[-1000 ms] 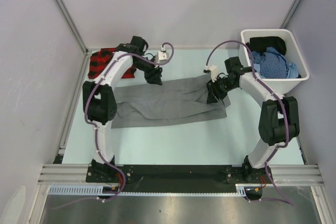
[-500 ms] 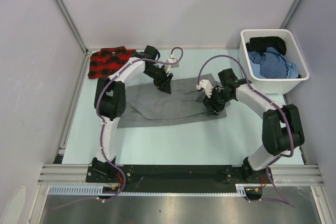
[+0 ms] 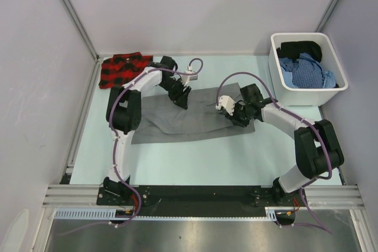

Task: Fold and stack the long sleeve shirts
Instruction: Fold the shirt

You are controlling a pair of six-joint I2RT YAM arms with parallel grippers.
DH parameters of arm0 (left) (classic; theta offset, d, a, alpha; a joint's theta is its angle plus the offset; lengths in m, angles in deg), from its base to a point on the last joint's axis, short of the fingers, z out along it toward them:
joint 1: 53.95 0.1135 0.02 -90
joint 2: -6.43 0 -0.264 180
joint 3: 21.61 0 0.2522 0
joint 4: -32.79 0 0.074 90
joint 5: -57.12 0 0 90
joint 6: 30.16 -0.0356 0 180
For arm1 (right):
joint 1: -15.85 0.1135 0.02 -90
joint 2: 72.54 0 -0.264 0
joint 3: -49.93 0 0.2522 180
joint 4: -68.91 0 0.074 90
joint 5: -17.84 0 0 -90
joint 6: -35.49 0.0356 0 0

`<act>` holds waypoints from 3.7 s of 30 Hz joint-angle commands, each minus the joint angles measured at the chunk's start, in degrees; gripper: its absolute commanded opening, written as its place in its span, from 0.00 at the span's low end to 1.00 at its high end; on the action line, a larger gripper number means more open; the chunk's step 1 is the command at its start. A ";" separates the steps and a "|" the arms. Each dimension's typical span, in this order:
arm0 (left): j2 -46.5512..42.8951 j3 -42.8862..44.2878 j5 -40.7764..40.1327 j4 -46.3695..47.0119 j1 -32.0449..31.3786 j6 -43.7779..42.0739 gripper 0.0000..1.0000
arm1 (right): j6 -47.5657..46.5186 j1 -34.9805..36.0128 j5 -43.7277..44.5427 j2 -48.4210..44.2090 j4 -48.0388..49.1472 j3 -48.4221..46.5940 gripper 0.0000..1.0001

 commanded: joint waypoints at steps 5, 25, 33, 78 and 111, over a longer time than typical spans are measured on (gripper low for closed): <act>0.06 0.75 2.37 0.15 0.41 0.68 0.35 | -1.27 -0.36 2.25 -1.78 4.18 -0.78 0.00; 1.03 3.92 3.78 9.38 1.82 11.13 0.00 | -1.54 -7.83 0.06 0.24 2.68 -4.03 0.00; 0.16 3.39 1.76 11.84 2.34 14.82 0.47 | 2.67 -7.48 1.37 3.67 0.58 -9.21 0.36; -35.88 -33.17 -10.81 6.22 28.10 -4.59 0.91 | 17.96 -5.19 18.10 39.11 3.66 -56.07 0.30; -14.85 -19.37 -24.20 1.73 33.55 -5.81 0.47 | 55.67 -14.95 -13.30 28.19 -3.83 -27.42 0.35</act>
